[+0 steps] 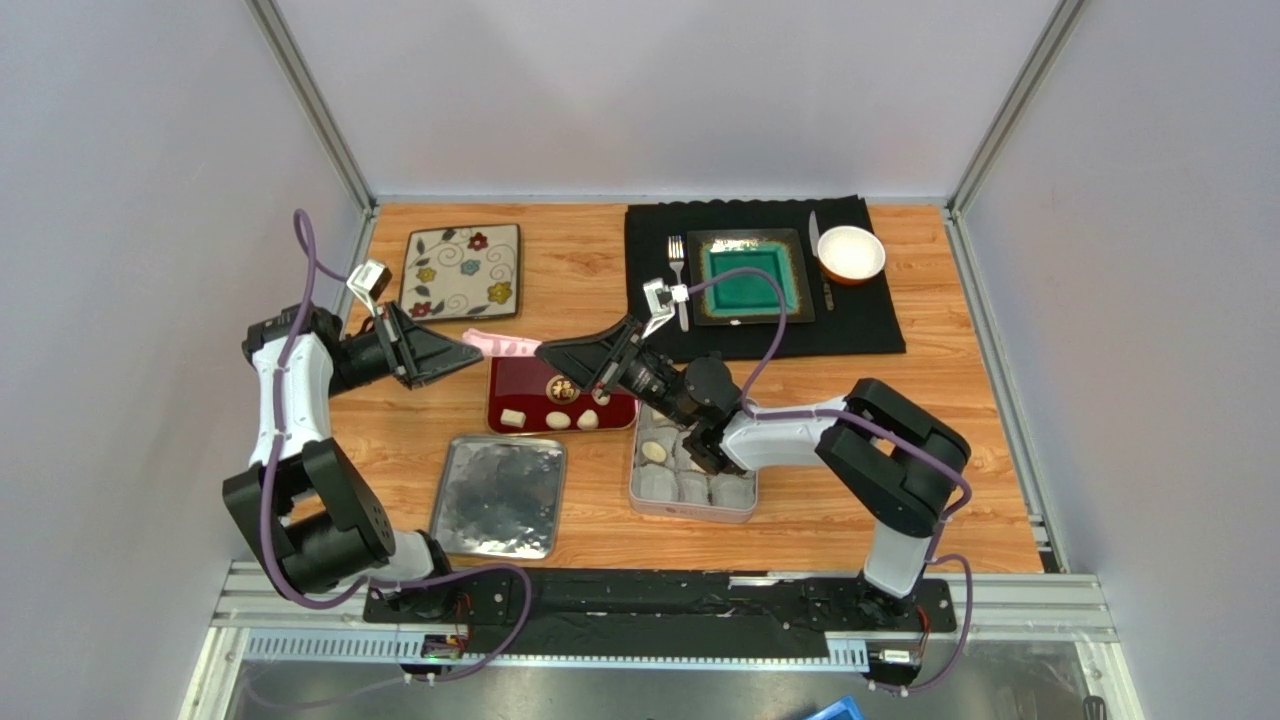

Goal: Pack the chocolate
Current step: Pick up the clamp from the plate, then pick up the fake chocolate from the plate.

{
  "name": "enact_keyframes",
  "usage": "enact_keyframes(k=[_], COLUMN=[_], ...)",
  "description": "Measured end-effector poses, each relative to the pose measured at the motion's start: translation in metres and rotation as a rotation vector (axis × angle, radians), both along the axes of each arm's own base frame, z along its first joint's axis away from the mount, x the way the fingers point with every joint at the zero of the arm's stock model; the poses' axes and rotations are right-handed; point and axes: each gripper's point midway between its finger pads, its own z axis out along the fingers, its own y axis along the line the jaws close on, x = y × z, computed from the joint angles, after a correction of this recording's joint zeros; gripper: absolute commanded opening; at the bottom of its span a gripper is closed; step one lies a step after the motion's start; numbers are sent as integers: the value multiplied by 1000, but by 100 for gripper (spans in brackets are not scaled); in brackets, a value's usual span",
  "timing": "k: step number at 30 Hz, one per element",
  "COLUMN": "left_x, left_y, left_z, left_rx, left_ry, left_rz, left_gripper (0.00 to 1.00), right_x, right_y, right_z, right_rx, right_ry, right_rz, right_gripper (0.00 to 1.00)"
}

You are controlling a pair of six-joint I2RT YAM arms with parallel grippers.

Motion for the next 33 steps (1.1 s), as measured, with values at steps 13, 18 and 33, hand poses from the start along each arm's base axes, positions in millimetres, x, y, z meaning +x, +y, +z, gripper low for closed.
enact_keyframes(k=[13, 18, 33], left_x=[-6, -6, 1], left_y=[-5, -5, 2], left_z=[-15, -17, -32], left_rx=[67, 93, 215], left_ry=[-25, -53, -163], left_rz=[-27, -30, -48], left_gripper=[78, 84, 84], right_x=[-24, -33, -20], right_y=[-36, -69, -105], right_z=[6, 42, -48], right_rx=[-34, -34, -650], right_ry=[-55, -170, -114], right_rz=[-30, -94, -218], right_gripper=[13, 11, 16])
